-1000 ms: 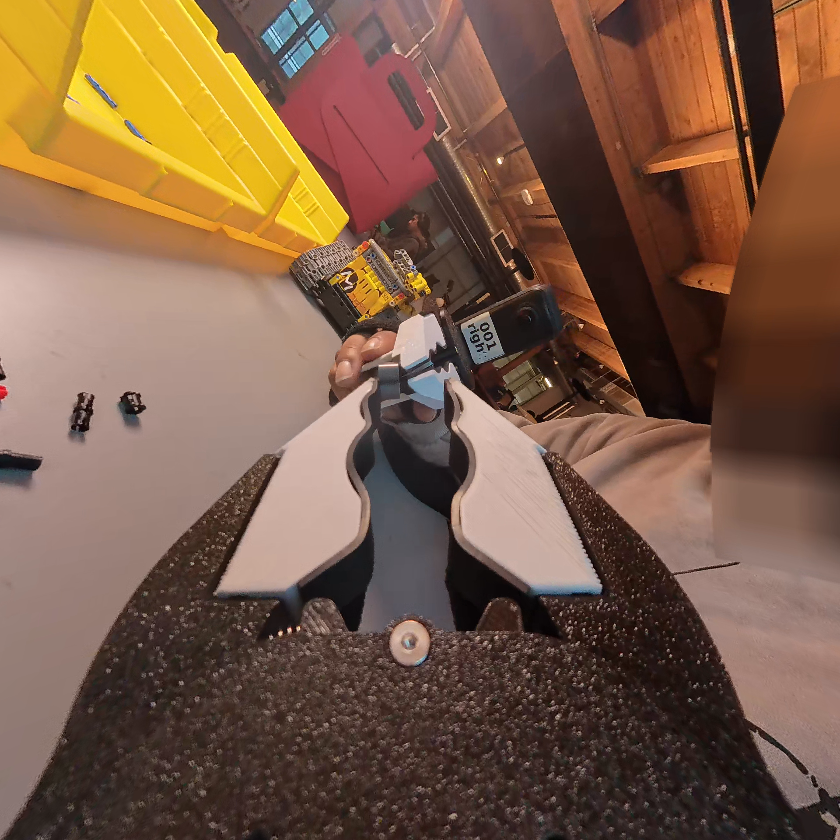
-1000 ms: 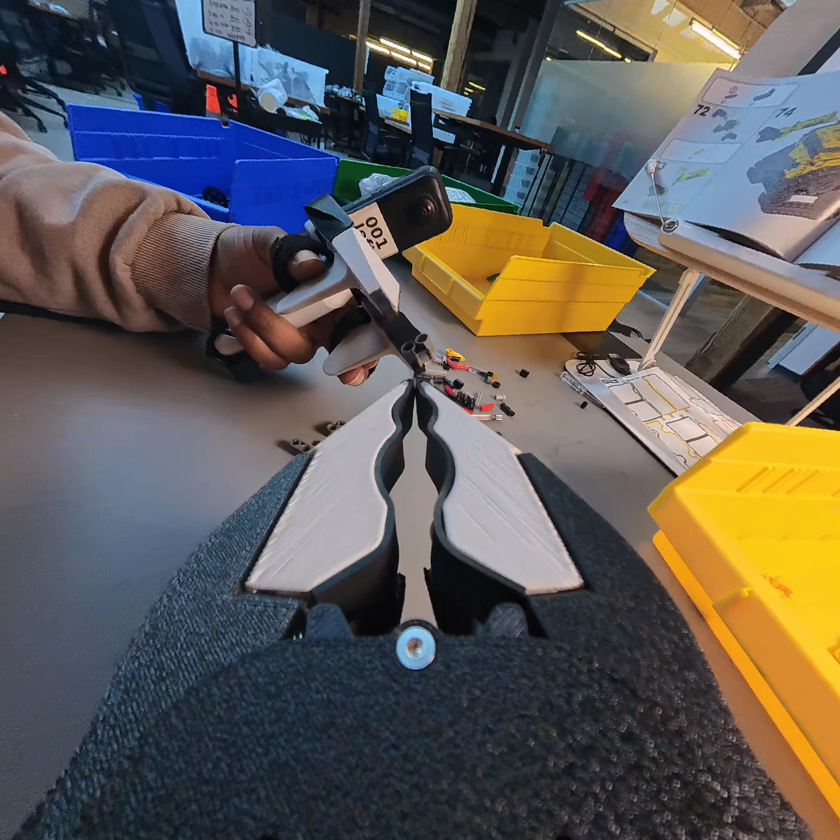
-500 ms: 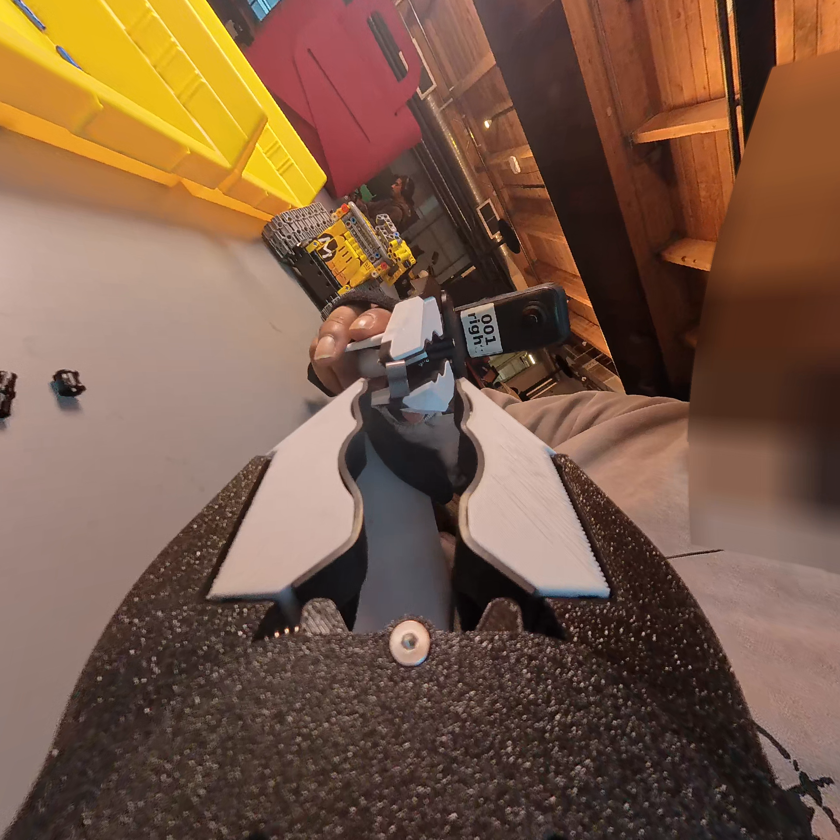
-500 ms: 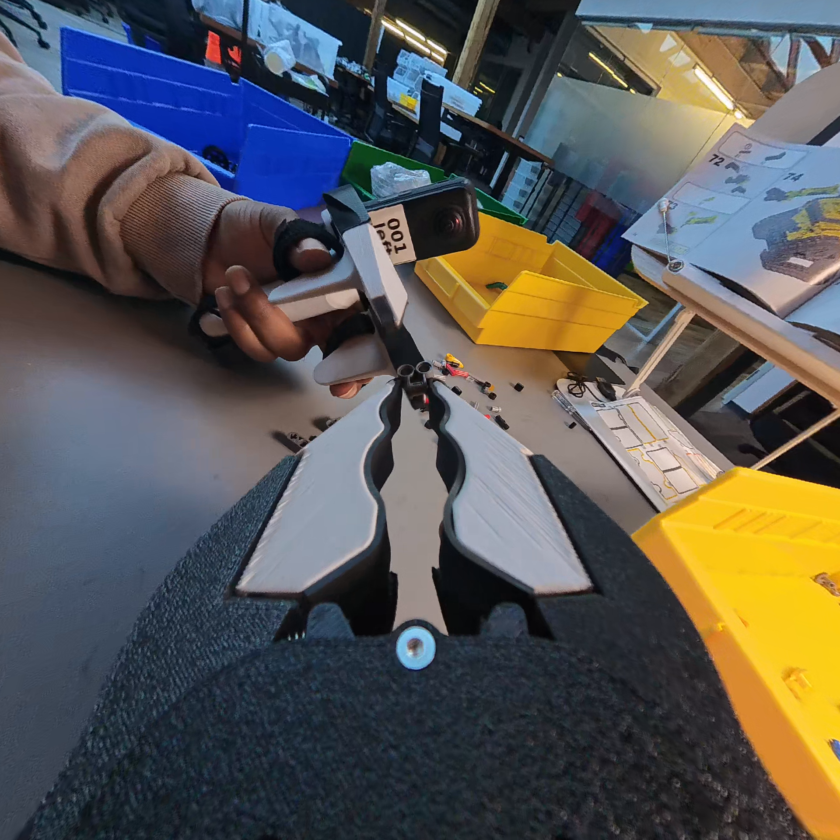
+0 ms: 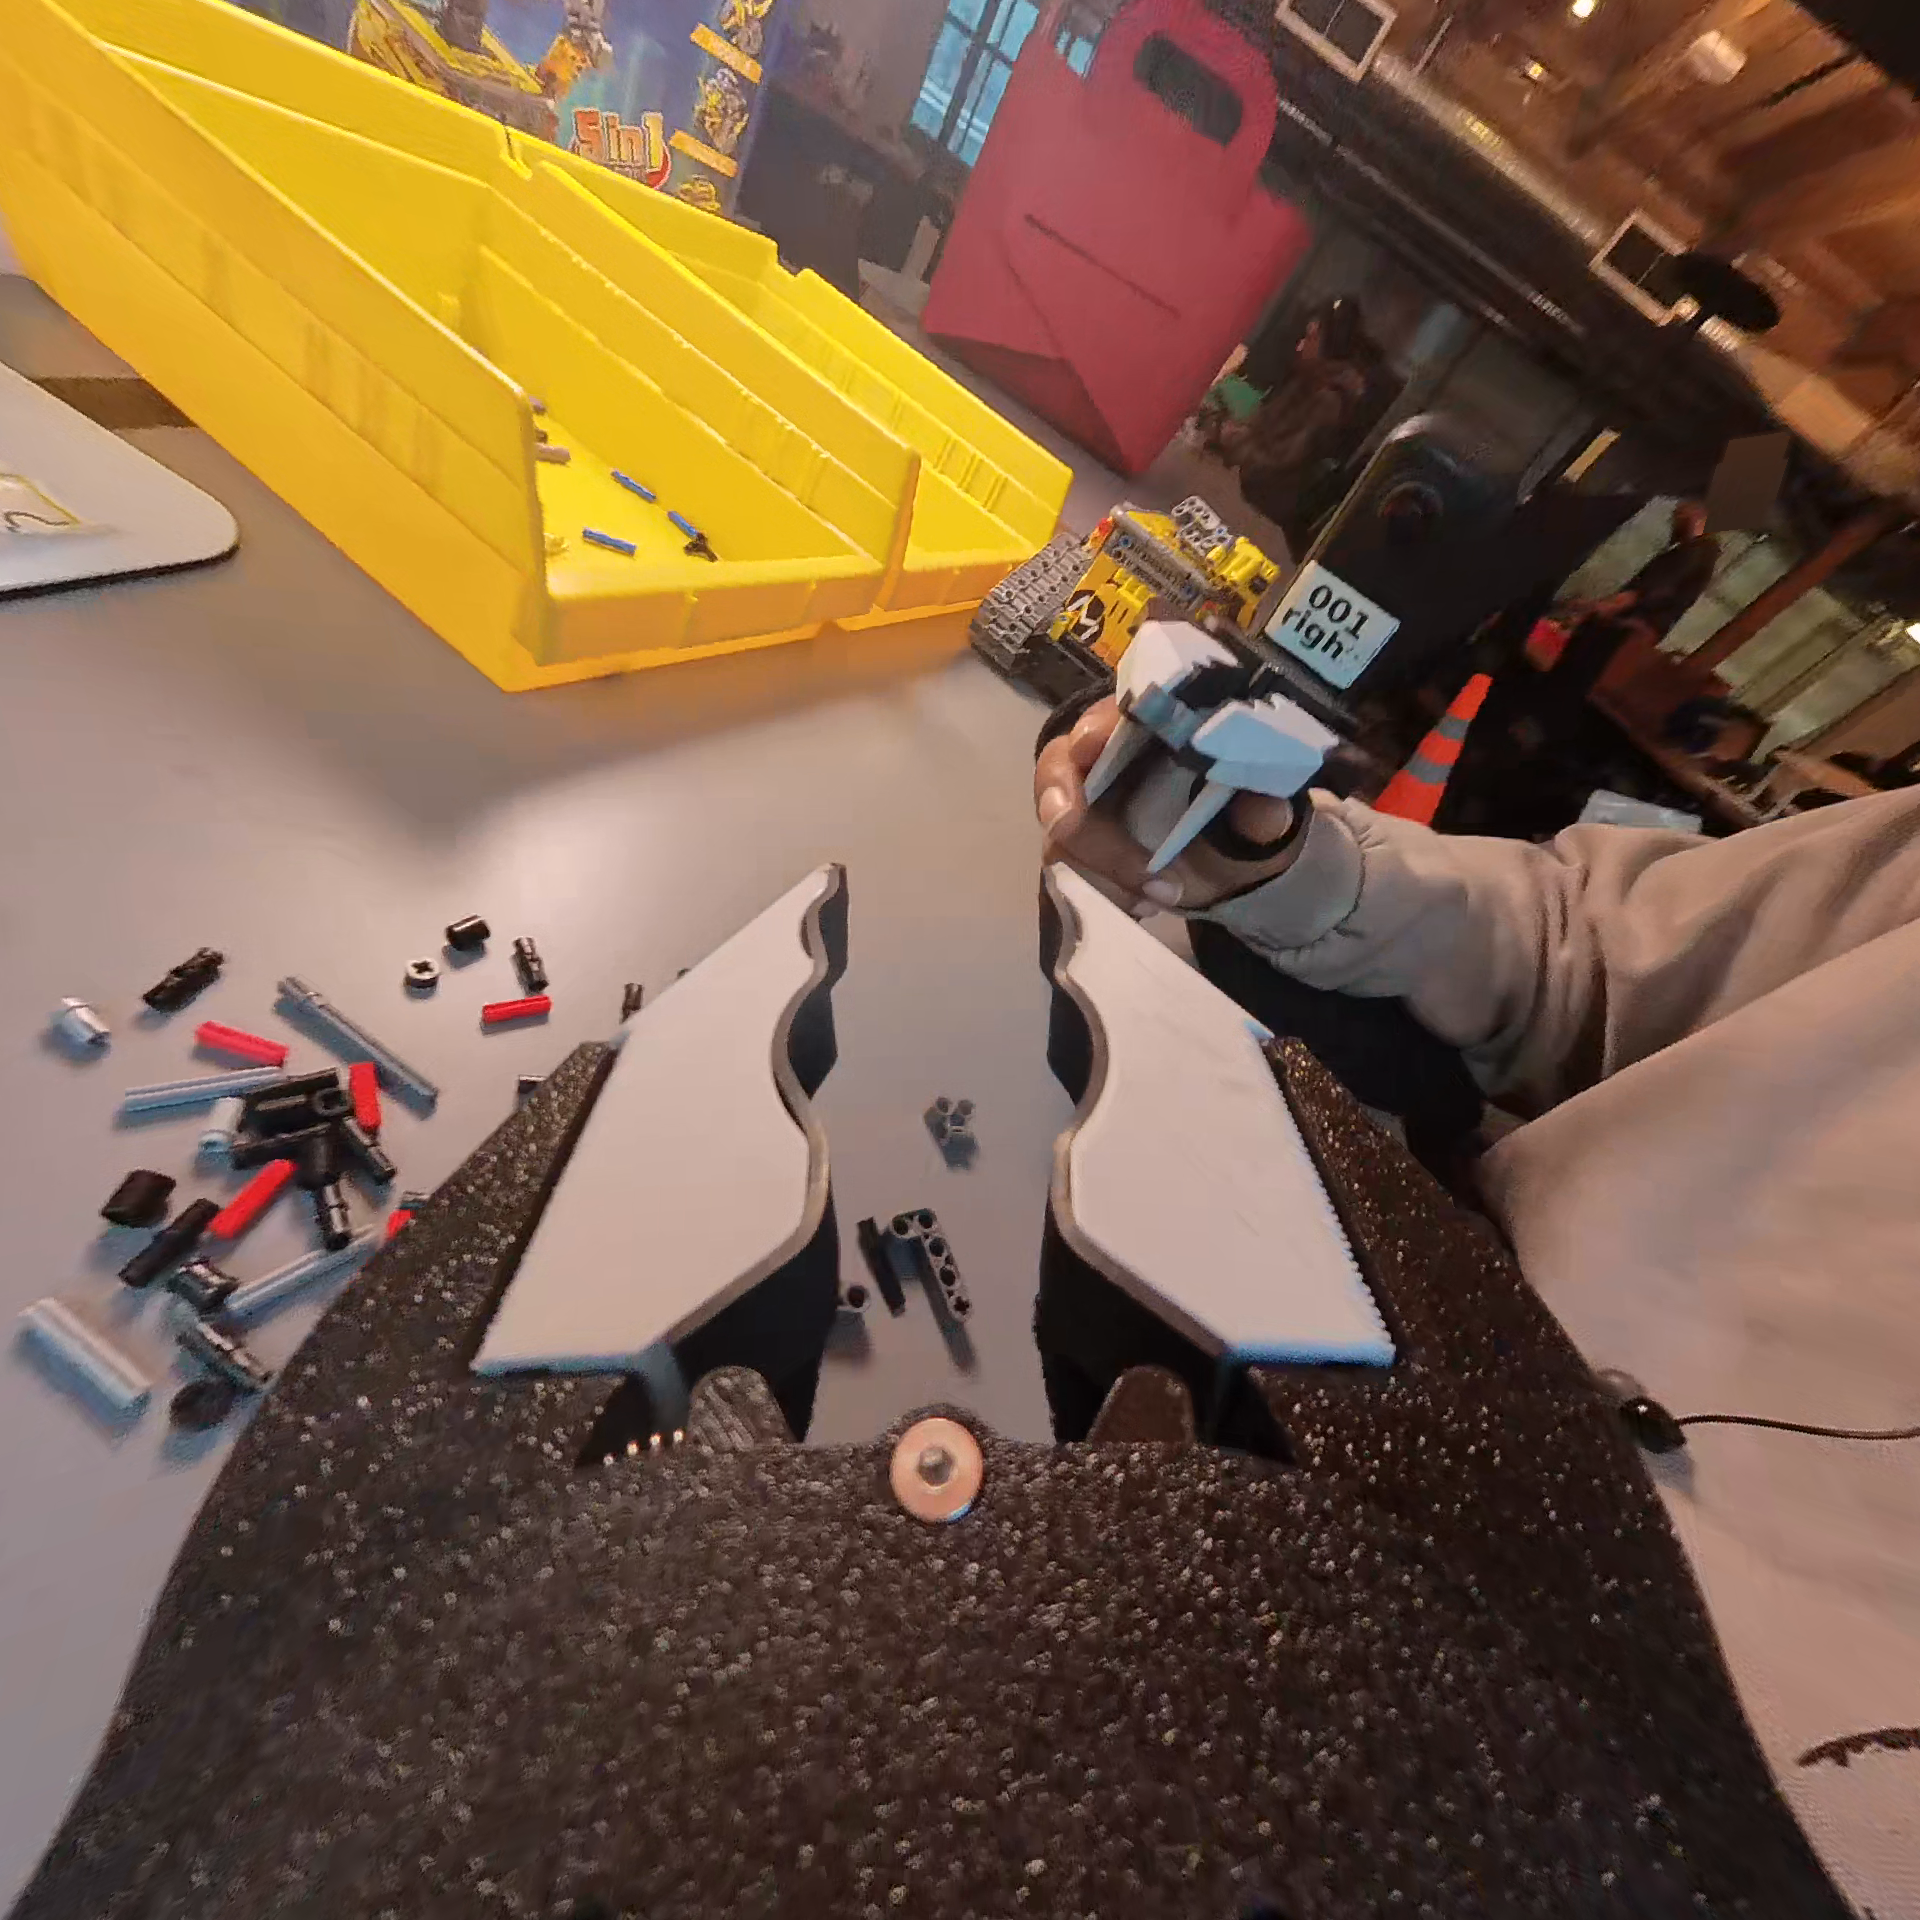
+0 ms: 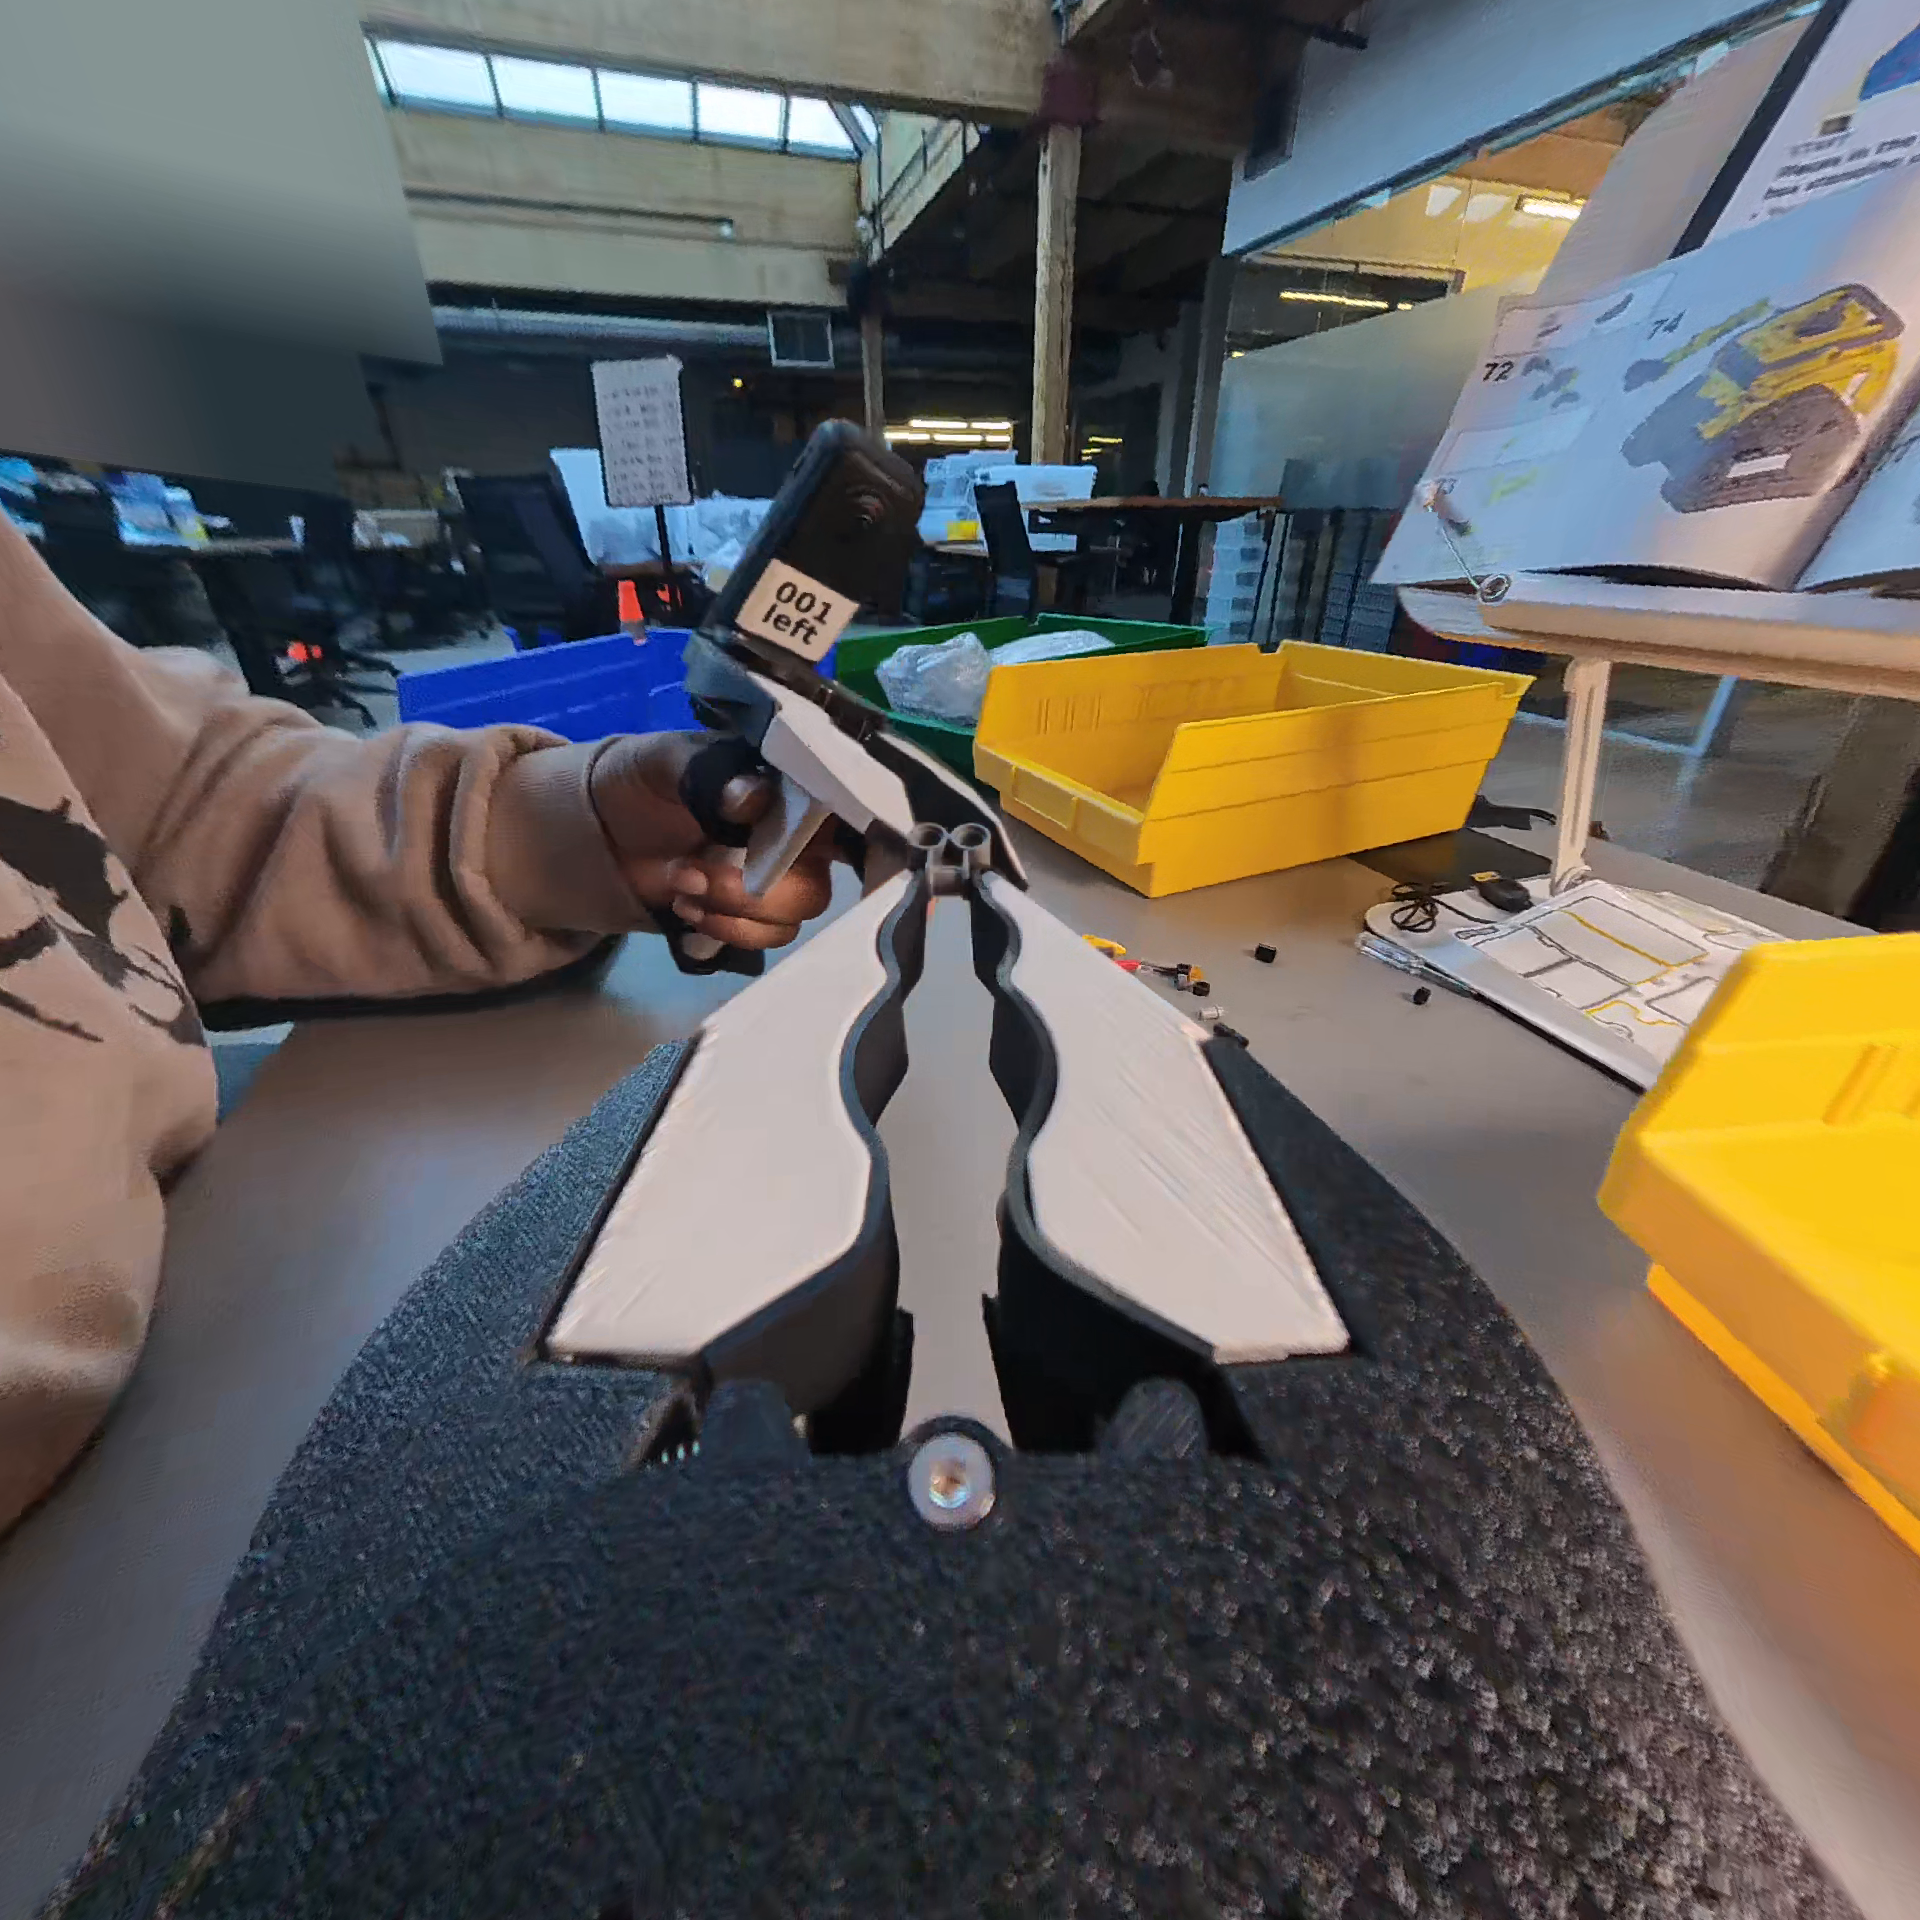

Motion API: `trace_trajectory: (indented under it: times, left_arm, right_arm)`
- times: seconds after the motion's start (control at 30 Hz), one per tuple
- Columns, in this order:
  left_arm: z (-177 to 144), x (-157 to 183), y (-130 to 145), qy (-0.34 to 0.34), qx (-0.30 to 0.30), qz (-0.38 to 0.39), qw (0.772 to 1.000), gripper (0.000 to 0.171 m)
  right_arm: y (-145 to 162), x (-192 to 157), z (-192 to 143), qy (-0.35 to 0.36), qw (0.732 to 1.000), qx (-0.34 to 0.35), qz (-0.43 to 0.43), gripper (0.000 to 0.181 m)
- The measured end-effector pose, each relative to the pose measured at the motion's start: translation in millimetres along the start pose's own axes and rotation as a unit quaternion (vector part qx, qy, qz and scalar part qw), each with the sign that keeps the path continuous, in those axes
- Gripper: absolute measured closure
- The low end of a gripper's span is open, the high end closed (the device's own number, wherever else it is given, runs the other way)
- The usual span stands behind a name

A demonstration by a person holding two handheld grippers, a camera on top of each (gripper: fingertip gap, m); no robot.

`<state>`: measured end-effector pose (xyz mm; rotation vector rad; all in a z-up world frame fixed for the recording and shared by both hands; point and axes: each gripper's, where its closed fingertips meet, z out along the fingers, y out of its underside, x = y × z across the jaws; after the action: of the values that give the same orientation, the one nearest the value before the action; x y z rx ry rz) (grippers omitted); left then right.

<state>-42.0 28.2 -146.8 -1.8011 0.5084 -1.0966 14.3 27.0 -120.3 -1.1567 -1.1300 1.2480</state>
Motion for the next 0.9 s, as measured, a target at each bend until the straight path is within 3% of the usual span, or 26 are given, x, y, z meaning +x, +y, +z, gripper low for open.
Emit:
trace_trajectory:
  times: [0.1, 0.23, 0.3, 0.4, 0.57, 0.73, 0.8, 0.9]
  left_arm:
    - [-8, -9, 7, -0.037, -0.019, 0.032, 0.999, 0.134]
    - [-22, -31, 23, -0.105, -0.042, 0.093, 0.989, 0.136]
    - [-27, -37, 23, -0.122, -0.046, 0.102, 0.986, 0.136]
    - [-28, -39, 21, -0.135, -0.052, 0.124, 0.982, 0.135]
    - [-25, -43, 38, -0.133, -0.090, 0.120, 0.980, 0.135]
    - [-24, -51, 49, -0.128, -0.109, 0.089, 0.982, 0.135]
    - [-23, -52, 52, -0.129, -0.115, 0.090, 0.981, 0.135]
    - [-21, -52, 55, -0.127, -0.124, 0.090, 0.980, 0.135]
  right_arm:
    - [-11, 17, -9, 0.039, 0.999, -0.002, -0.004, 0.175]
    - [-46, 87, -51, 0.207, 0.971, -0.079, -0.086, 0.176]
    - [-58, 134, -90, 0.299, 0.934, -0.166, -0.099, 0.175]
    - [-59, 200, -151, 0.381, 0.866, -0.305, -0.108, 0.175]
    - [-19, 283, -226, 0.427, 0.779, -0.455, -0.052, 0.175]
    - [-11, 315, -239, 0.445, 0.763, -0.465, -0.054, 0.174]
    - [-13, 321, -242, 0.458, 0.755, -0.466, -0.057, 0.160]
    - [-29, 319, -237, 0.469, 0.758, -0.447, -0.075, 0.156]
